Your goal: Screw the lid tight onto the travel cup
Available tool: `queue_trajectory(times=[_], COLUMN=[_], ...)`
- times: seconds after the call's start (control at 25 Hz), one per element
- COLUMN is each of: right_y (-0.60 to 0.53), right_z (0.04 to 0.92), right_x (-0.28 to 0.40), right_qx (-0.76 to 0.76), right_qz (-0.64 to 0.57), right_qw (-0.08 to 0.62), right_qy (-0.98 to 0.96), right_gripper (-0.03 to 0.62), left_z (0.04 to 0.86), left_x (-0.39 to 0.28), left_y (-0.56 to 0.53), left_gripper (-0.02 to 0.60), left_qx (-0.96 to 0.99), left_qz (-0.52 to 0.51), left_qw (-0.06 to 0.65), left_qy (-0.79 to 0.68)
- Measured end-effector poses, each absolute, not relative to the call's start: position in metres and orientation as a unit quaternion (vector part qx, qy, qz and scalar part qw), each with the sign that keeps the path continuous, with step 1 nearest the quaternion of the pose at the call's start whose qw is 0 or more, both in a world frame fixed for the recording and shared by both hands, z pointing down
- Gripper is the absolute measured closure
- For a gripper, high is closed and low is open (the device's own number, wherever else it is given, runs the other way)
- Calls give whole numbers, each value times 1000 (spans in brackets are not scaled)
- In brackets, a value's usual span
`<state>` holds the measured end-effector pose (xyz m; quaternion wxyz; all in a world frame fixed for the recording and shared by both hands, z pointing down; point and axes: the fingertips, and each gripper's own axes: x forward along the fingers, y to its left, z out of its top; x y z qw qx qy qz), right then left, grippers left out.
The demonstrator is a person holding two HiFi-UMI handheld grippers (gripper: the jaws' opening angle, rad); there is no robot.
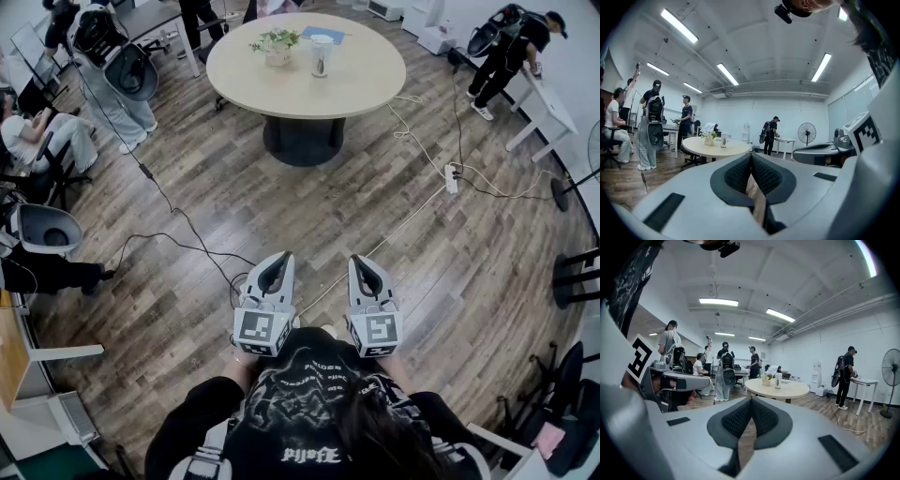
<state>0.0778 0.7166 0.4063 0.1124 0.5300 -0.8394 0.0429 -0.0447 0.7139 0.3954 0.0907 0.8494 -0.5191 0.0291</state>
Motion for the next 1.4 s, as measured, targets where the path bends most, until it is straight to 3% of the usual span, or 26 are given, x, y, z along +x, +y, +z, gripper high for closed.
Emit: queue_trajectory(times=[0.52, 0.8, 0.88, 0.92, 1.0, 1.04, 1.24, 1.4], right_y=[712, 712, 715, 717, 721, 723, 729, 730], right_z=[410, 408, 408, 409, 411, 411, 411, 413], right_x=[89, 113, 117, 118, 120, 122, 129, 141], right_qx=[511, 512, 499, 488, 469, 464, 446, 437], right_qz=[24, 54, 65, 73, 87, 90, 67, 58], right_qw=[130, 85, 72, 65, 52, 51, 69, 74], right_qy=[-849, -853, -861, -867, -878, -880, -890, -894], right_gripper=[589, 585, 516, 461, 375, 348, 264, 260], left_z=[398, 397, 398, 398, 397, 397, 404, 405], left_x=[-26, -11, -7, -3, 9, 14, 31, 40], left_y=[711, 718, 720, 723, 729, 731, 737, 737], left_gripper=[560, 558, 556, 526, 352, 315, 244, 230], left_qx=[846, 846, 848, 851, 862, 866, 867, 863], left_qz=[29, 17, 8, 2, -11, -14, 5, -4], left_qw=[90, 96, 103, 108, 120, 124, 124, 132], left_qy=[-525, -525, -521, -513, -492, -485, -482, -488])
